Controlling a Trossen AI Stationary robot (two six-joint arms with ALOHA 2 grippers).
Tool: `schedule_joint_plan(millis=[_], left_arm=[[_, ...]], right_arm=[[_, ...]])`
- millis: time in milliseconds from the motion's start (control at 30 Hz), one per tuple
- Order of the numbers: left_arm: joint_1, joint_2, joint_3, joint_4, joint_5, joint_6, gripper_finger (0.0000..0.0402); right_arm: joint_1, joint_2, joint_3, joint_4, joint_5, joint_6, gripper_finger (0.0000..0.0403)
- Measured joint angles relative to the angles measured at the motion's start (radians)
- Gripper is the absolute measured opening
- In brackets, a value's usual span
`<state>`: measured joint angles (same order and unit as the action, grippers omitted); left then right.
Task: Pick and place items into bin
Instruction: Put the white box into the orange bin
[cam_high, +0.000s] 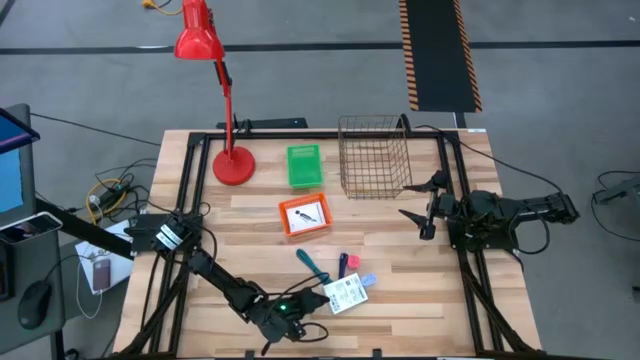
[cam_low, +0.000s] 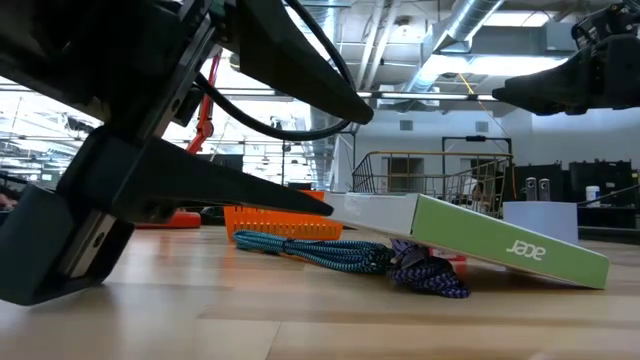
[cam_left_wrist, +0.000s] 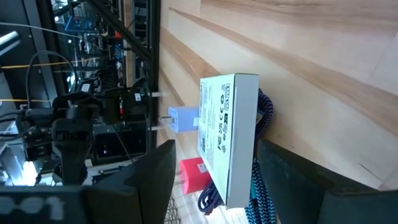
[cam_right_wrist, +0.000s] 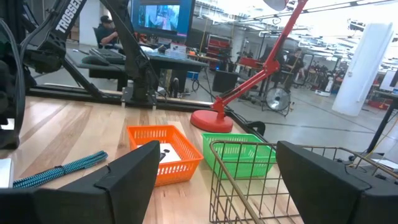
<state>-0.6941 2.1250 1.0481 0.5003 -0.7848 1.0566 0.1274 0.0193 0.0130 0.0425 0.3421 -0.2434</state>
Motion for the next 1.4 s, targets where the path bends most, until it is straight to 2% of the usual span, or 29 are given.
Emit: schedule_joint_plan(millis=[1067,1267,1400], left_arm=[[-0.035,0.000,0.000,-0.025,-0.036,-0.027,0.0217],[-0.035,0.002,0.057,-0.146,-0.036,-0.032,0.0217],[-0.035,0.003,0.076,-0.157,-0.034,-0.034,0.0217]], right_arm=[[0.000,0.000,0.000,0.000,0.000,0.000,0.0317],[0.000,0.000,0.000,0.000,0.000,0.000,0.0317],[0.000,0.000,0.000,0.000,0.000,0.000,0.0317]])
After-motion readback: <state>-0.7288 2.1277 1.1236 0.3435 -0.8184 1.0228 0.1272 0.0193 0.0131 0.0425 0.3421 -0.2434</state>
